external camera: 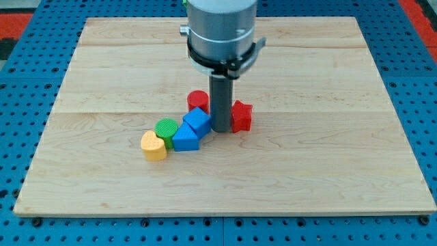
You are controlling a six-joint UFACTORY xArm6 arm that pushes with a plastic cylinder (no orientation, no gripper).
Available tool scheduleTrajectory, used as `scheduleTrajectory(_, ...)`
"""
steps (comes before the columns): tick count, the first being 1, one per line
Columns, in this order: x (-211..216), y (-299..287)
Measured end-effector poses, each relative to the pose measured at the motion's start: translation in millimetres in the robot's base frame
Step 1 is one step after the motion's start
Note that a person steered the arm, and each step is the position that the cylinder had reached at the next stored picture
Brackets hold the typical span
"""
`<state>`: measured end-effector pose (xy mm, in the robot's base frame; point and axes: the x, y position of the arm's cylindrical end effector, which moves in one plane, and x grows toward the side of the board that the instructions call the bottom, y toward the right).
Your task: Push the group of blocks to the center
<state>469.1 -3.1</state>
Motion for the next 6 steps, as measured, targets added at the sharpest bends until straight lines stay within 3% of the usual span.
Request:
scheduleTrajectory(2,93,34)
scheduleTrajectory(3,135,-1)
scheduleTrajectory(4,136,-63)
scheduleTrajectory(6,51,-63)
